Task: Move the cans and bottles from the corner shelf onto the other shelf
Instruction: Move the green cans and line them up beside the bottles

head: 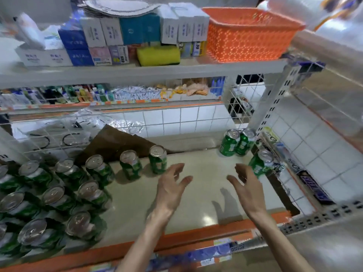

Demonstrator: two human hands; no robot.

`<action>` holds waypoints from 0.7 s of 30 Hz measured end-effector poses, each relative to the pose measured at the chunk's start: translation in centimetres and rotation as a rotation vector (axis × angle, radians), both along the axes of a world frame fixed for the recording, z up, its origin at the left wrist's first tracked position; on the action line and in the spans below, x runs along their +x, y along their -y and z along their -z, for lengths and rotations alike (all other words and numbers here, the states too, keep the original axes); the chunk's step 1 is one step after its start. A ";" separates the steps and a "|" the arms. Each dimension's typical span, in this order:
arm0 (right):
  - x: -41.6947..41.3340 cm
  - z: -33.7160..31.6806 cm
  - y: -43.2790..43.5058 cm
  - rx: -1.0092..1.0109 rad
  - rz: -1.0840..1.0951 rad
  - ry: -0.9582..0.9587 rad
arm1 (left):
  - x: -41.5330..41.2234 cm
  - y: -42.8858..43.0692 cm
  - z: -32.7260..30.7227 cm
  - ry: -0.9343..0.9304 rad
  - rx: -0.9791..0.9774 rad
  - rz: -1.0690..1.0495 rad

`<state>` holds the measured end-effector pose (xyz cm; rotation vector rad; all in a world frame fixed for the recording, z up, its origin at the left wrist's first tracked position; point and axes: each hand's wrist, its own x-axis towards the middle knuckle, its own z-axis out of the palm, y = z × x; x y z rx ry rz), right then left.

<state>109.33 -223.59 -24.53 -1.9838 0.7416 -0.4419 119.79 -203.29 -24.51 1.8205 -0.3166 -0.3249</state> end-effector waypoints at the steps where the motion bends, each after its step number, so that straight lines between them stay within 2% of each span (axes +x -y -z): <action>1: -0.7 -0.7 1.7 -0.026 0.034 0.021 | 0.0 1.9 0.2 -0.017 0.004 0.045; 7: -4.0 -1.3 10.7 -0.143 0.141 0.041 | 0.5 13.1 1.3 -0.030 0.090 0.143; 11: -3.9 -0.3 14.3 -0.073 0.136 0.038 | 2.9 18.3 2.5 0.002 0.134 0.124; 16: -2.4 2.5 17.3 0.089 0.013 -0.042 | 6.5 22.1 2.7 0.036 0.175 0.103; 21: -1.4 5.4 17.7 0.100 -0.087 -0.136 | 8.2 24.4 4.7 0.019 0.180 0.110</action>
